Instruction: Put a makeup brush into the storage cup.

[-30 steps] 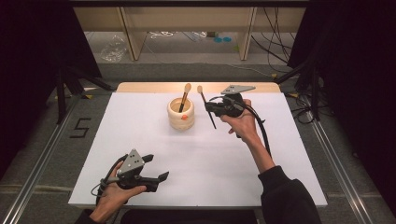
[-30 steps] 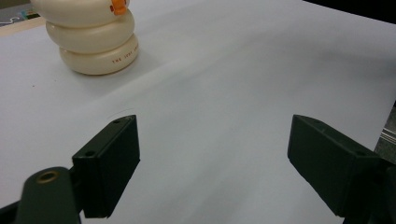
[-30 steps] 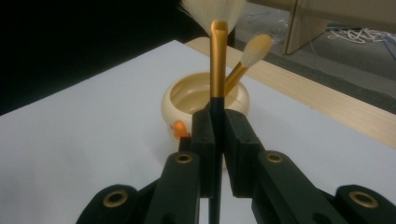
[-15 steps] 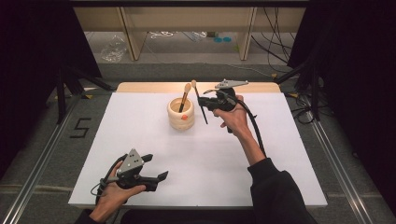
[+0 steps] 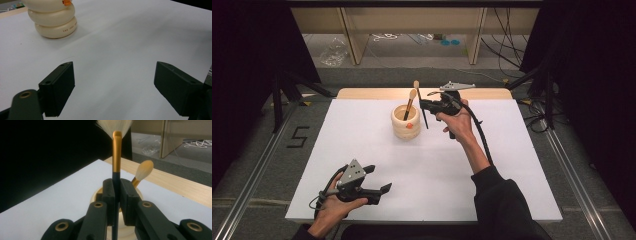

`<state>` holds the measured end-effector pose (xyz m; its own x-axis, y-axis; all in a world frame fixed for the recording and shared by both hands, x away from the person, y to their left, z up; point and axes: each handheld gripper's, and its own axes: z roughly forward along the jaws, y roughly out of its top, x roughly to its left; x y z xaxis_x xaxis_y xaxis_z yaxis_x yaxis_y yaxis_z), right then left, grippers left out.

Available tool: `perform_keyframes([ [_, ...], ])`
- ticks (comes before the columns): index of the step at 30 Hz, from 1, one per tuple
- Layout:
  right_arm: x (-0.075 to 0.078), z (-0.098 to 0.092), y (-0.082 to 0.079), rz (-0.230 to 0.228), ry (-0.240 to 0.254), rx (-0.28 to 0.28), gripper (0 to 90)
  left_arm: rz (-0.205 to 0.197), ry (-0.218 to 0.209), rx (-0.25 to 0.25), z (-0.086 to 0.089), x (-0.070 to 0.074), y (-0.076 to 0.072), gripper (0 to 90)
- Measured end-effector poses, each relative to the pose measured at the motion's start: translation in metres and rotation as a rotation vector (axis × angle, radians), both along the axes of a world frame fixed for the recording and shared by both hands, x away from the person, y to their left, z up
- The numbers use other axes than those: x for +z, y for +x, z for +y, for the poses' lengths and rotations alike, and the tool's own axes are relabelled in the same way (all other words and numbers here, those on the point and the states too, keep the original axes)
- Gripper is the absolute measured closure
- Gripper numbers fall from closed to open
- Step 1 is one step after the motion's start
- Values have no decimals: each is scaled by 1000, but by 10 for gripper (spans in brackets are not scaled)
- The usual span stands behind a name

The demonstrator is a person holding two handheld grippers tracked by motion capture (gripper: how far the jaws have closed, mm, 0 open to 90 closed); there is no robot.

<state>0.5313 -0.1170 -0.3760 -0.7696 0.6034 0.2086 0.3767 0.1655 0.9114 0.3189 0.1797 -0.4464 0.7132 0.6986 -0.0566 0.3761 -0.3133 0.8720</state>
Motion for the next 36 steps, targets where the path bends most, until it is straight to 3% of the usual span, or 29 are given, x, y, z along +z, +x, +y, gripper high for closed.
perform_keyframes([
  [2,0,1,1,-1,14,0,834,10,-8,8,0,0,0,167],
  [3,-1,2,3,-24,24,3,834,14,-10,11,-1,-1,0,167],
  [6,-1,4,4,-16,61,1,834,14,-9,11,-1,-1,0,167],
  [12,1,2,8,-18,80,-16,834,15,-14,7,-1,-1,0,167],
  [13,1,2,9,-36,81,-14,834,15,-14,7,-1,-1,0,167],
  [14,1,2,9,-16,88,-10,834,15,-14,3,-1,-2,1,167],
  [17,1,2,12,-22,107,-9,834,16,-13,3,-3,-1,0,167],
  [22,0,5,14,-22,101,-5,834,10,-1,-9,-3,-1,1,167],
  [23,0,6,15,-40,107,-5,834,9,0,-9,-3,-1,2,167],
  [24,2,9,14,-39,95,3,834,21,-15,5,-3,-1,1,167],
  [25,5,13,15,-72,73,-2,834,16,-5,-1,-3,-1,2,167],
  [27,14,19,16,-77,102,1,834,9,1,-7,-2,-1,2,167],
  [30,28,31,20,-122,82,16,834,10,-8,-10,-2,-1,1,167],
  [33,36,38,21,-106,92,23,833,14,-13,-2,-2,-1,0,167],
  [36,33,43,25,-97,85,13,834,13,-11,-1,-2,0,-1,167],
])
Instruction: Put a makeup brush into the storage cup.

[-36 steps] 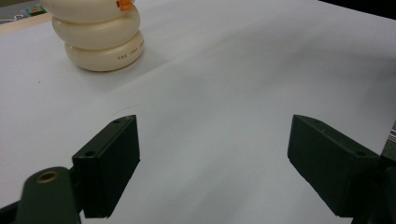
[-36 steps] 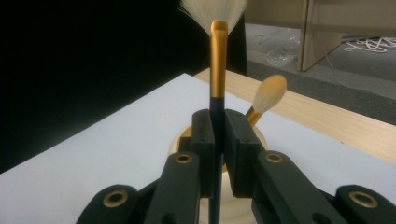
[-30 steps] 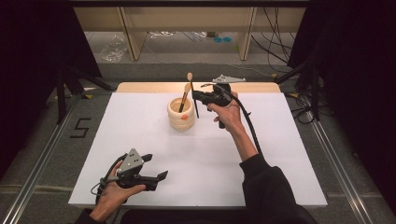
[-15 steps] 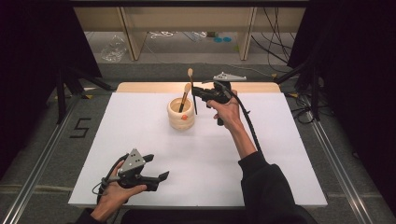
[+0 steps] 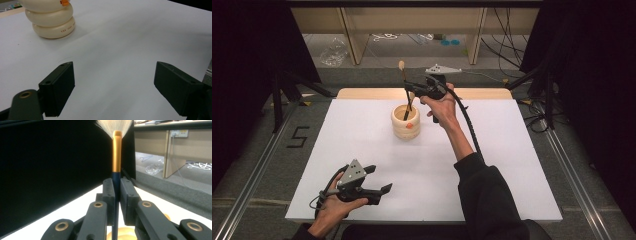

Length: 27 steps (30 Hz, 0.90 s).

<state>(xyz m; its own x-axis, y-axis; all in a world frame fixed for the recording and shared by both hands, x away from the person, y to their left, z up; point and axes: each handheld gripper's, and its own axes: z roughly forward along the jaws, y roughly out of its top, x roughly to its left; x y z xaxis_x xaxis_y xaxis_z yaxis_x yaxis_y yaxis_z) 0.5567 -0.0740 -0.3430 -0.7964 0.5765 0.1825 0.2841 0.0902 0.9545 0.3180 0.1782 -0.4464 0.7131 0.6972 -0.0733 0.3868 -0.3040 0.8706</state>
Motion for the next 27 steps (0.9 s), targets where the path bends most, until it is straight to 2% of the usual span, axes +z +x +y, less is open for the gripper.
perform_keyframes([
  [1,-2,1,2,-6,6,-1,833,-1,0,0,0,0,0,167],
  [2,-4,1,3,15,0,-7,834,1,0,1,0,0,0,167],
  [3,-6,2,5,-2,7,-11,833,1,3,1,0,0,0,167],
  [4,-7,3,5,22,5,-12,833,3,4,2,0,0,0,167],
  [7,-11,5,8,11,8,-20,834,3,3,3,-1,0,0,167],
  [9,-13,6,9,29,9,-25,833,3,4,2,0,0,0,167],
  [14,-19,9,12,23,7,-35,833,-1,-5,-2,0,0,0,167],
  [16,-21,10,12,44,13,-37,833,-2,-1,-1,0,0,0,167],
  [20,-24,11,14,38,17,-41,833,-1,-3,0,0,0,0,167],
  [22,-27,13,13,52,9,-39,833,0,0,0,0,0,0,167],
  [23,-28,14,14,35,11,-35,833,1,-5,2,0,0,0,167],
  [27,-31,17,14,47,5,-40,833,0,-9,-5,0,0,0,167],
])
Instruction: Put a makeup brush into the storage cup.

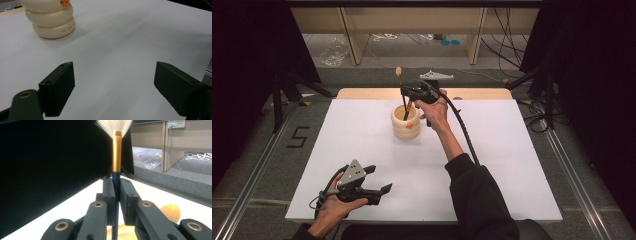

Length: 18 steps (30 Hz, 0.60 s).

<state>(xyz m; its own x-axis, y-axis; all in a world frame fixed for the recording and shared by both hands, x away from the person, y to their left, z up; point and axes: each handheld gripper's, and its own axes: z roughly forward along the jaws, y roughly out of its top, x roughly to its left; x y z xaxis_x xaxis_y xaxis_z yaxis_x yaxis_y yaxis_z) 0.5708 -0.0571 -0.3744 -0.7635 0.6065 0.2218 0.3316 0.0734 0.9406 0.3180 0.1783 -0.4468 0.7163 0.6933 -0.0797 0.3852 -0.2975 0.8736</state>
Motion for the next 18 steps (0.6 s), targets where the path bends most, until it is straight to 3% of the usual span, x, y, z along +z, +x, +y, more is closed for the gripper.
perform_keyframes([
  [18,-21,5,3,13,-11,-3,833,1,1,2,0,0,0,167],
])
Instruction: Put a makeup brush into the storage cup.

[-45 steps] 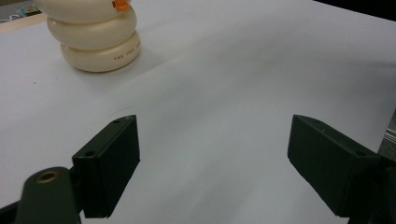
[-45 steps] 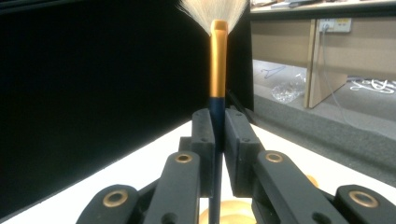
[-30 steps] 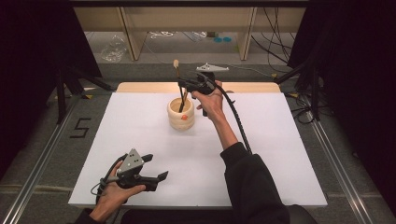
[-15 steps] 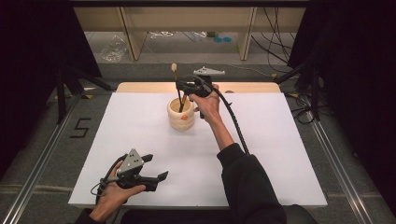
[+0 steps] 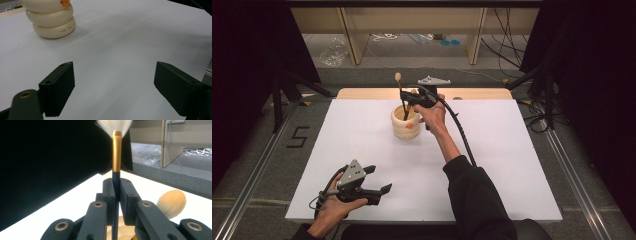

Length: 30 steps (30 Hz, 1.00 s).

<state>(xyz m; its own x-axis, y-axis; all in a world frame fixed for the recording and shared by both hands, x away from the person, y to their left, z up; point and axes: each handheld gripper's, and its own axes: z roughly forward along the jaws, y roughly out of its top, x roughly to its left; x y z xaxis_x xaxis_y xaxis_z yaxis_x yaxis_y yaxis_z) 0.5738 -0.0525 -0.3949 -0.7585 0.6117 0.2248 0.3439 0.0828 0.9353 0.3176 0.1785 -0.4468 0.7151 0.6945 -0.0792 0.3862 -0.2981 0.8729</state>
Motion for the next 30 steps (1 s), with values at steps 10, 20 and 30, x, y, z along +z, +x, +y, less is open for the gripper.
perform_keyframes([
  [10,-9,-4,3,6,-1,-20,832,0,1,-2,0,0,0,167],
  [20,-16,-2,4,67,14,-17,740,9,-7,0,0,1,-1,167],
  [30,-4,-16,-3,59,-24,-61,499,1,9,-6,0,1,-1,167],
])
